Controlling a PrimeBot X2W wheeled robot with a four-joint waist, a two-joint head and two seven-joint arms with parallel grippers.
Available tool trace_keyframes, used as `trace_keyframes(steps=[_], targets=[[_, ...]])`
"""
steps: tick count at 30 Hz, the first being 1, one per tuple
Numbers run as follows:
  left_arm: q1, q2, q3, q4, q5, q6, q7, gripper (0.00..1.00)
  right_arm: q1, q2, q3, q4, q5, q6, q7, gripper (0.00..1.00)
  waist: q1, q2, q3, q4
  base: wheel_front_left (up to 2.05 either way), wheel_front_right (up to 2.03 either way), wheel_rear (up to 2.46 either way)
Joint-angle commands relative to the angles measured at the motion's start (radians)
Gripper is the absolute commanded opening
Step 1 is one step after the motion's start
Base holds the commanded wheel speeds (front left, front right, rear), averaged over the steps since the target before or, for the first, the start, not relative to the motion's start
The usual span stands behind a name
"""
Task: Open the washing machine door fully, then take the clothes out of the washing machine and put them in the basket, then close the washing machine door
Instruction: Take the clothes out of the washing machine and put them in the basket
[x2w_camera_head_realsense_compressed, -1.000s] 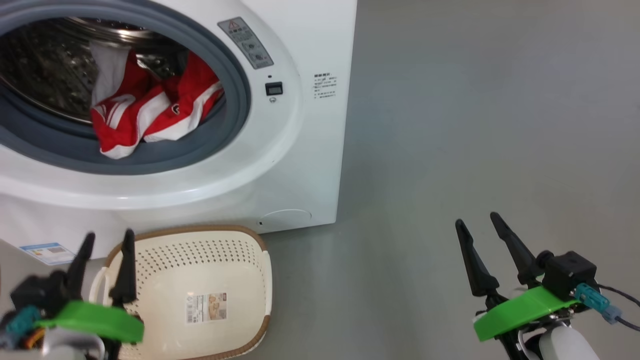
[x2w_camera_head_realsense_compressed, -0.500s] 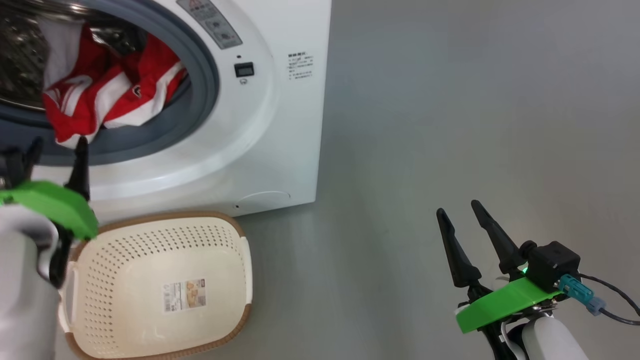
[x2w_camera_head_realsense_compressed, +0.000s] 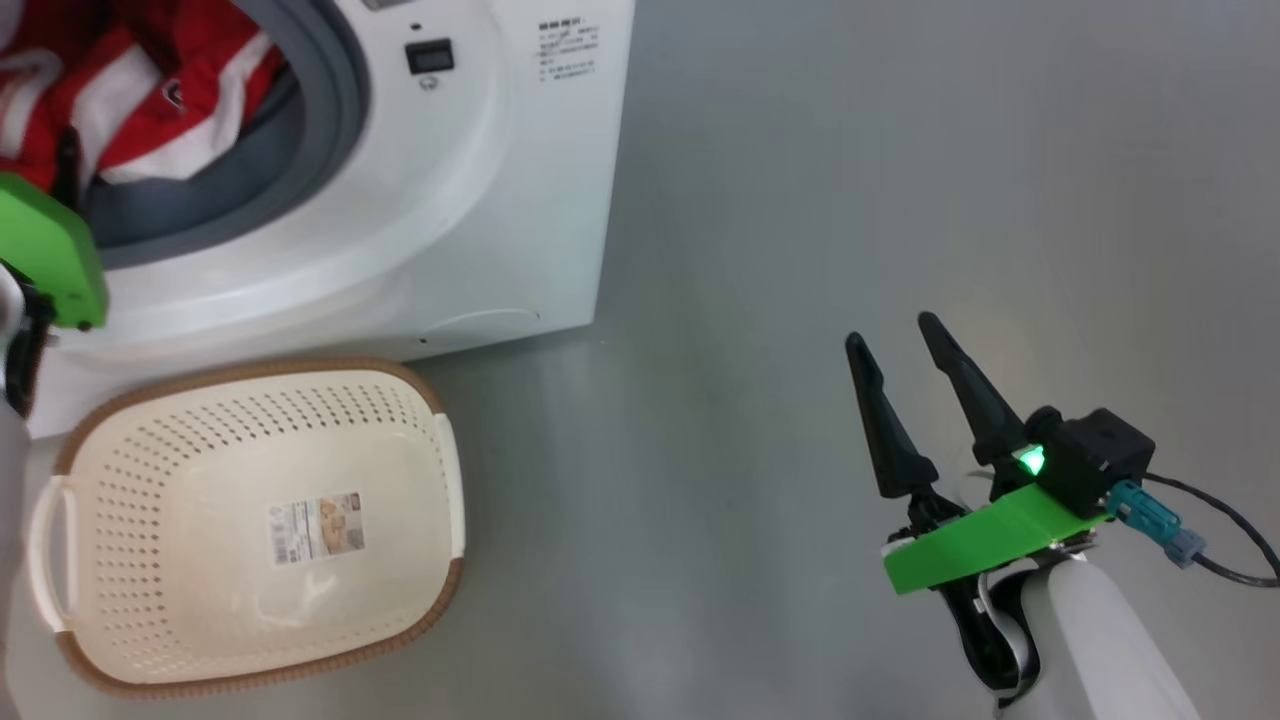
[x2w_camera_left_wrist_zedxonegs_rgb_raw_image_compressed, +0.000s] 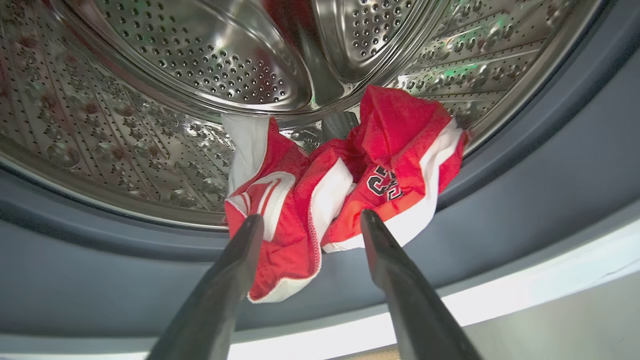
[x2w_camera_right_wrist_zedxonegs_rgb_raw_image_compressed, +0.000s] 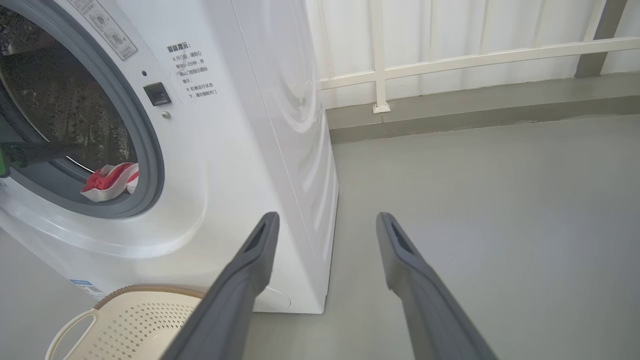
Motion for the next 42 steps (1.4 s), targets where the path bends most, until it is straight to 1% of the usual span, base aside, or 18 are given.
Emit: trace_keyframes(steps=[1, 7, 9, 14, 25, 30, 32, 33, 35, 36, 42], targets=[[-0.055, 0.063, 0.005, 0.009, 0.018, 0.014, 0.009, 1.00, -0.023, 0.010, 0.037, -0.030, -0.002, 0.002, -0.012, 1.00, 0.0000, 0.0000, 0.053, -0.027, 0.00, 0.00, 0.00], [-0.141, 0.087, -0.033, 0.107, 0.047, 0.009, 0.056, 1.00, -0.051, 0.011, 0.054, -0.042, 0.025, 0.002, -0.012, 1.00, 0.0000, 0.0000, 0.104, -0.041, 0.00, 0.00, 0.00], [-0.169, 0.100, -0.045, 0.130, 0.060, 0.016, 0.065, 1.00, -0.061, 0.011, 0.059, -0.046, 0.033, 0.002, -0.012, 1.00, 0.0000, 0.0000, 0.122, -0.047, 0.00, 0.00, 0.00], [-0.223, 0.121, -0.046, 0.182, 0.053, 0.021, 0.075, 1.00, -0.083, 0.011, 0.068, -0.057, 0.048, 0.002, -0.012, 1.00, 0.0000, 0.0000, 0.166, -0.064, 0.00, 0.00, 0.00], [-0.251, 0.162, -0.058, 0.215, 0.049, 0.026, 0.049, 1.00, -0.100, 0.011, 0.062, -0.073, 0.066, 0.002, -0.012, 1.00, 0.0000, 0.0000, 0.212, -0.085, 0.00, 0.00, 0.00], [-0.259, 0.166, -0.064, 0.222, 0.044, 0.024, 0.034, 1.00, -0.100, 0.011, 0.055, -0.077, 0.066, 0.002, -0.012, 1.00, 0.0000, 0.0000, 0.220, -0.081, 0.00, 0.00, 0.00], [-0.257, 0.163, -0.067, 0.225, 0.042, 0.024, 0.028, 0.49, -0.099, 0.011, 0.053, -0.076, 0.065, 0.002, -0.012, 1.00, 0.0000, 0.0000, 0.219, -0.078, 0.00, 0.00, 0.00], [-0.256, 0.162, -0.068, 0.226, 0.040, 0.024, 0.025, 0.32, -0.100, 0.011, 0.053, -0.075, 0.065, 0.002, -0.012, 1.00, 0.0000, 0.0000, 0.218, -0.077, 0.00, 0.00, 0.00], [-0.253, 0.159, -0.069, 0.228, 0.036, 0.022, 0.020, 0.02, -0.103, 0.011, 0.054, -0.075, 0.064, 0.002, -0.012, 1.00, 0.0000, 0.0000, 0.215, -0.075, 0.00, 0.00, 0.00], [-0.252, 0.158, -0.071, 0.229, 0.035, 0.022, 0.017, 0.00, -0.105, 0.011, 0.054, -0.074, 0.063, 0.002, -0.012, 1.00, 0.0000, 0.0000, 0.213, -0.074, 0.00, 0.00, 0.00], [-0.239, 0.144, -0.074, 0.233, 0.021, 0.020, -0.017, 0.00, -0.102, 0.011, 0.051, -0.069, 0.057, 0.002, -0.012, 1.00, 0.0000, 0.0000, 0.189, -0.066, 0.00, 0.00, 0.00]])
